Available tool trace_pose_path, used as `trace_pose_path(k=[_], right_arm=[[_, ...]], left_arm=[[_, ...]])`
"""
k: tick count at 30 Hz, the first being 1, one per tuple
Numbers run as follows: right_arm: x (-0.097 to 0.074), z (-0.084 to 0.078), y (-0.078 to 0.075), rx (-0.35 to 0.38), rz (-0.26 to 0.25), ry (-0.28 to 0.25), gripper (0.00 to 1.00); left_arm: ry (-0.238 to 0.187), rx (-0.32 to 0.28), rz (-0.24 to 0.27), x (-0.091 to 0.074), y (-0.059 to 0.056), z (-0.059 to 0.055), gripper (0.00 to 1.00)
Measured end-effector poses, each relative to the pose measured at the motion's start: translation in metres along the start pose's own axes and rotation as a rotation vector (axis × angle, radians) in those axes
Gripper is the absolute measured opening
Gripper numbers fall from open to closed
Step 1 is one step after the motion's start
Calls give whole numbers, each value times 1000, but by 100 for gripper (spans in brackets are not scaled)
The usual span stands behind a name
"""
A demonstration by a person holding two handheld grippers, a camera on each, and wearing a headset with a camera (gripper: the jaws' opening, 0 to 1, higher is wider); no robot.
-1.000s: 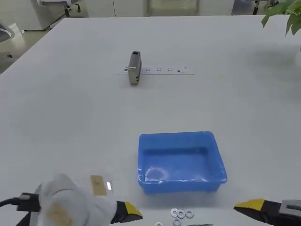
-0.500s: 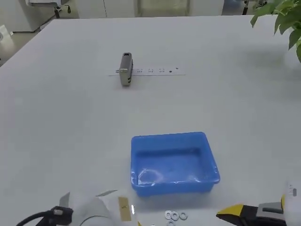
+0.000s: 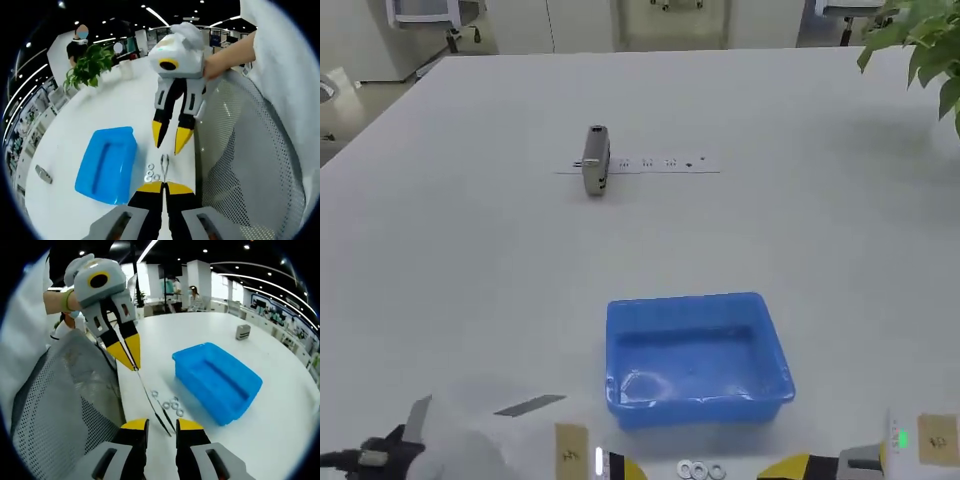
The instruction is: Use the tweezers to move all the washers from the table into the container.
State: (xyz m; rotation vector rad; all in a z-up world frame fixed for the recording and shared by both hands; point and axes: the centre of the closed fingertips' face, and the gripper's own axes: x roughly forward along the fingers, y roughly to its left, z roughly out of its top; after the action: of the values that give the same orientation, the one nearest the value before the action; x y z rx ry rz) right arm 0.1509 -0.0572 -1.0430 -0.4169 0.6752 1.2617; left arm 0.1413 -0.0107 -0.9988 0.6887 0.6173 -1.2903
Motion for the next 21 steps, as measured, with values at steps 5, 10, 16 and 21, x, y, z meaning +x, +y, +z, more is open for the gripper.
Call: trace_pose_path(k=[5,10,16,21], right_arm=[[16,3,14,-92,81,26,15],[28,6,17,-122,114,36,12],[38,19,19,-132,151,7,7],[48,34,18,-146,160,-20,6]], left_arm=[[-12,37,-10,-7,-5,13,0],[-27,66,-16,-12,-7,21,0],[-28,79,-14,-18,-4,23,0],[15,120,6,-27,2,19,0]])
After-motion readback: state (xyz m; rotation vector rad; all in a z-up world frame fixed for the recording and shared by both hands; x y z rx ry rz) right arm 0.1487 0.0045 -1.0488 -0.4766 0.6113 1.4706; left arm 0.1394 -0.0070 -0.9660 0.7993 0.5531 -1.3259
